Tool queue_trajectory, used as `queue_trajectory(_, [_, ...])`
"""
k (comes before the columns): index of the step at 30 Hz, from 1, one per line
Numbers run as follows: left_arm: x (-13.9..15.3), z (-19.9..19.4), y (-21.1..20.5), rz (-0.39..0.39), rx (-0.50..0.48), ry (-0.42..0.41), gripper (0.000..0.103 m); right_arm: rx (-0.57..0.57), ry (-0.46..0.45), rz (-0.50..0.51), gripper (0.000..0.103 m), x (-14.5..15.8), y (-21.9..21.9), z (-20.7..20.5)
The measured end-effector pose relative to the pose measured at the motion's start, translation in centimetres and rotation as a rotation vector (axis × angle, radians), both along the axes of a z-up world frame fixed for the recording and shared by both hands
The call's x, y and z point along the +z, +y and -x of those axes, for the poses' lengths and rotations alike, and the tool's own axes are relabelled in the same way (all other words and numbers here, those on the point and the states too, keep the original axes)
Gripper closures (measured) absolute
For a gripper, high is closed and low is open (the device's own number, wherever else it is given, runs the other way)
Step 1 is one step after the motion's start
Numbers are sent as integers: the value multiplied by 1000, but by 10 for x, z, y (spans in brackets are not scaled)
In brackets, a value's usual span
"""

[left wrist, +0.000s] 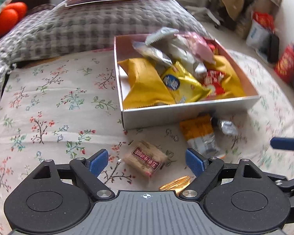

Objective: Organize snacks
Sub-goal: 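Grasp a small brown cake pack with the left gripper while the right grasps the gold bar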

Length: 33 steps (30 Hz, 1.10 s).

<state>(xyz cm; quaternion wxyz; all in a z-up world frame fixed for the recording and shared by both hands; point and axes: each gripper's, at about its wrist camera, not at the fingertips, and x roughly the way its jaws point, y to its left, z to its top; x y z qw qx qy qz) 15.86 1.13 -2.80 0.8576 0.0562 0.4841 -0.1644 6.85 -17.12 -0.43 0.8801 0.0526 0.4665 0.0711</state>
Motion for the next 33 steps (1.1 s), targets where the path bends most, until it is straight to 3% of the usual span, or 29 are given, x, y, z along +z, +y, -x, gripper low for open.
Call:
queue_trajectory(4, [-8,1,-2,-53,-38,-1,16,31,16,15,12,-6,8,3])
queue_trajectory(12, [-18,1,-8,-73,-97,7,16,111,51,24,13,-16,32,14])
queue_trajectory(19, [-25,-5,-7,-82,-78,10,18,141,84,27,14,-23,44,18])
queue_trajectory(24, [-27,-6,-3,-89,-61,-1,32,160,103,-6,16,-27,52,21])
queue_trajectory(26, [-26,-6,-2,-86,-57,-9,43,167,104,0,18,-29,56,22])
queue_trajectory(33, [-21,-8,4,-58,-28,-3,59,182,85,26,22,-34,71,28])
